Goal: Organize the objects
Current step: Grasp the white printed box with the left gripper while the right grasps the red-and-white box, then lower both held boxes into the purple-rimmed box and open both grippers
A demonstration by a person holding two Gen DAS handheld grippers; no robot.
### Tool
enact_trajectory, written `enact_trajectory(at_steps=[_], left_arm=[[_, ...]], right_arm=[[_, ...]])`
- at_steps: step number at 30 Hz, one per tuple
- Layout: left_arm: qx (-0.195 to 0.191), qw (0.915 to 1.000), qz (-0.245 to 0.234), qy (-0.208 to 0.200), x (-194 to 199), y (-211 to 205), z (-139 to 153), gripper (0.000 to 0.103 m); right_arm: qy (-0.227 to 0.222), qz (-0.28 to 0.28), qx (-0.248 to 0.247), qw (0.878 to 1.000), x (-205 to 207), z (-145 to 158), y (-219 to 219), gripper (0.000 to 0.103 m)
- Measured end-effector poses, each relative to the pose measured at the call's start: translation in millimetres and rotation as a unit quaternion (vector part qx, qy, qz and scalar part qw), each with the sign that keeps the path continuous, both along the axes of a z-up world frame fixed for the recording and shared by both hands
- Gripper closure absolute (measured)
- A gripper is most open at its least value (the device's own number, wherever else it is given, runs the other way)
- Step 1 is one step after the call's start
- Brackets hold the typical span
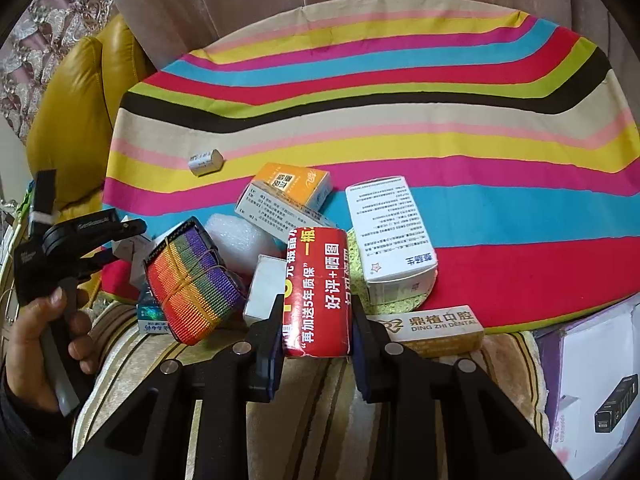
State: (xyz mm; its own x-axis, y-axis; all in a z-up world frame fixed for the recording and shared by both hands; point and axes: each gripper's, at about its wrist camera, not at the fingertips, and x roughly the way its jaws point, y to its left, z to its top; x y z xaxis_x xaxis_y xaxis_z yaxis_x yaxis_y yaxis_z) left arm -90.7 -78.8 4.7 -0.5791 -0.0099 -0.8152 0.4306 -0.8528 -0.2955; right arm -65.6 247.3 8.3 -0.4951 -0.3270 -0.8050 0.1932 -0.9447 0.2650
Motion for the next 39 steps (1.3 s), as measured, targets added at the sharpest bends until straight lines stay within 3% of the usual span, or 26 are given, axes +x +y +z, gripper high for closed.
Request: enact_trajectory(at_steps=[8, 20, 29, 39], left_arm=[[-0.018, 0.9977, -0.038, 0.053, 28, 39, 30, 0.043], [-0.036, 0.9898, -0.12, 0.067, 49, 101, 49, 0.043], [-0.04, 0.9794, -0.185, 0.07, 58, 150, 55, 0.043], [-0.043, 0.9616, -0.263, 0.064, 57, 207, 56, 0.043]], right_arm=[[0.012, -0.009, 0.011, 1.0, 10, 7, 6, 0.074], [0.023, -0.043, 0.049, 0.998, 28, 14, 25, 0.074], [0.026, -0.081, 0.056, 0.995, 44, 19, 55, 0.074], [0.021, -0.152, 0.058, 0.986, 67, 21, 98, 0.074]])
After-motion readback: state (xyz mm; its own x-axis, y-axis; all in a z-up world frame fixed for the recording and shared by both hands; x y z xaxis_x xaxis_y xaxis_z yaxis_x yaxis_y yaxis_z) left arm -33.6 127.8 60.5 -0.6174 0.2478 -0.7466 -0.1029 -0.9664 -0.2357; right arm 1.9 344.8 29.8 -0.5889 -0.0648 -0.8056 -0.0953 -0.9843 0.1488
